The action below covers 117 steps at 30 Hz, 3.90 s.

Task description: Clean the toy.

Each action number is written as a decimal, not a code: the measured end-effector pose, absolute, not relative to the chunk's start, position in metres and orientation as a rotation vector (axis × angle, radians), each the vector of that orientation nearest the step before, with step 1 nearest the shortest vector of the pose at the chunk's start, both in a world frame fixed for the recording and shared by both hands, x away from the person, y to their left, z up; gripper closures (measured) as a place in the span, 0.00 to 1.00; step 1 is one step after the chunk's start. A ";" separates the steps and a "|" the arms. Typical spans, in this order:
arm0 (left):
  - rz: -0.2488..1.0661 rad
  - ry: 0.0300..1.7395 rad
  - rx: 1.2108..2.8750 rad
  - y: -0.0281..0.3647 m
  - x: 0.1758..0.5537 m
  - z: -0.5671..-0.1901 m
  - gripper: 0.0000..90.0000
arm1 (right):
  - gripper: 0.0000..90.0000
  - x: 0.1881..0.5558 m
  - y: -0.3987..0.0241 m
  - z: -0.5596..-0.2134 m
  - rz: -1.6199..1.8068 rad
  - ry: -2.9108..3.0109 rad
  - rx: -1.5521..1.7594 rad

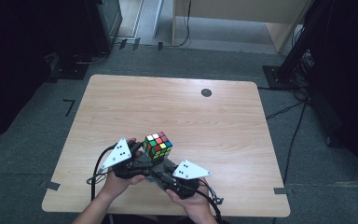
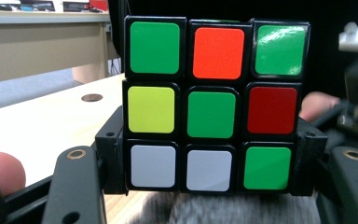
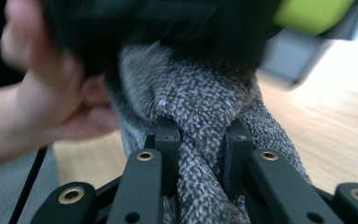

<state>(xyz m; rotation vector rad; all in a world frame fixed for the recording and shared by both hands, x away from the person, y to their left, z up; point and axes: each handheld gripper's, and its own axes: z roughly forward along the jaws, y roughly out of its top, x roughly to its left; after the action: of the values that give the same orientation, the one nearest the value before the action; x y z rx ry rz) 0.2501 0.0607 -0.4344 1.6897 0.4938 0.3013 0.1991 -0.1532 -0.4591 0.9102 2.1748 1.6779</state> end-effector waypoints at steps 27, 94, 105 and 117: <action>0.351 0.548 1.632 0.074 0.256 -0.433 0.38 | 0.82 0.218 -0.211 -0.458 1.659 1.922 1.253; 0.546 0.417 1.853 0.010 0.223 -0.460 0.37 | 0.38 0.198 -0.169 -0.433 1.554 1.952 1.336; 0.315 0.700 1.663 0.055 0.260 -0.450 0.38 | 0.27 0.202 -0.197 -0.430 1.675 1.766 1.330; 0.180 0.751 1.603 0.052 0.260 -0.447 0.38 | 0.24 0.200 -0.154 -0.459 1.624 1.937 1.247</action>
<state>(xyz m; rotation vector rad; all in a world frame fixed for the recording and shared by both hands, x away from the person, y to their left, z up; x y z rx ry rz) 0.2598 0.0523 -0.4468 1.6030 0.7515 0.1796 0.2004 -0.1540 -0.4594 1.2472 1.9367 1.6243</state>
